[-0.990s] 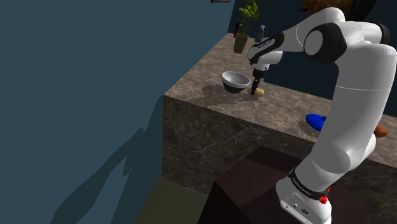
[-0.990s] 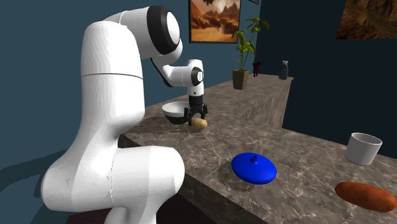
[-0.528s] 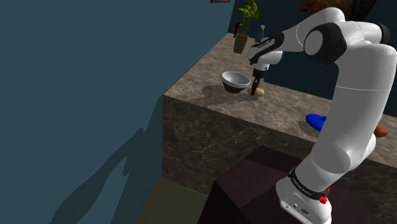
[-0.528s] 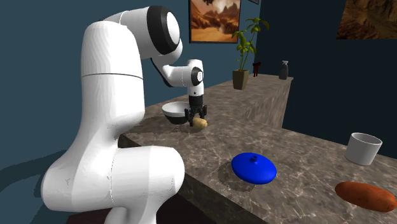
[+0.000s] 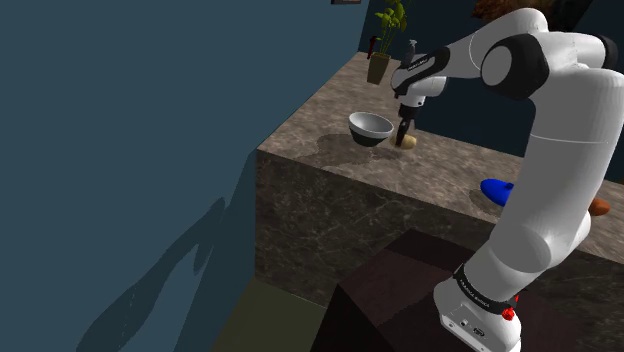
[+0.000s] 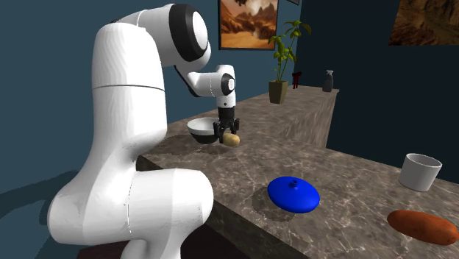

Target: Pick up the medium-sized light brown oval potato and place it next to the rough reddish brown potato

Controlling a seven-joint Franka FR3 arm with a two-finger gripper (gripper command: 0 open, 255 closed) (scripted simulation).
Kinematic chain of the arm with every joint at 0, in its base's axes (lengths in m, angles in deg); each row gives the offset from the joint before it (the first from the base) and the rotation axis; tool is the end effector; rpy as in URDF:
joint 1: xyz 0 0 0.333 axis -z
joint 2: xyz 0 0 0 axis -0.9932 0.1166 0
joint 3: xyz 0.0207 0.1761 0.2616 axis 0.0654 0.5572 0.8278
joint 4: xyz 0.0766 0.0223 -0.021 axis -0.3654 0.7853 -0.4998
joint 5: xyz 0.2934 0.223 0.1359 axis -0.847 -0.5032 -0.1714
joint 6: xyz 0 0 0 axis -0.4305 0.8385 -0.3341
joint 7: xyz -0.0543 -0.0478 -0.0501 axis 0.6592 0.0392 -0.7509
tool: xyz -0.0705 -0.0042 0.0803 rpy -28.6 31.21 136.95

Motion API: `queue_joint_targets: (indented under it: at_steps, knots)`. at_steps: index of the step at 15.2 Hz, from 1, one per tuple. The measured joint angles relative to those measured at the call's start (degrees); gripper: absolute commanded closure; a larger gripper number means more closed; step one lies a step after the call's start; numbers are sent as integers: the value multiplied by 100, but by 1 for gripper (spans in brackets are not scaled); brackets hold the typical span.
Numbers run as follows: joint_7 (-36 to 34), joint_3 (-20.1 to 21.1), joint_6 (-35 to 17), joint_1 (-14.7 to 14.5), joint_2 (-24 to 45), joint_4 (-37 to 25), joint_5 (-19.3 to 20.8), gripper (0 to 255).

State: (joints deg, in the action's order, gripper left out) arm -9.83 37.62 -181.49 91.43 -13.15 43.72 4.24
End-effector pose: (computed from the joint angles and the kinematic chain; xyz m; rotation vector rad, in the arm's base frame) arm 0.5309 -0.3233 0.3400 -3.0421 -0.6215 0.1749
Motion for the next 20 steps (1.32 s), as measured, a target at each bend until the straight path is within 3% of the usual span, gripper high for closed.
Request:
queue_joint_targets:
  at_steps: [20]
  knots:
    - [-120,-112,1352,-66,-561,-844,277,255]
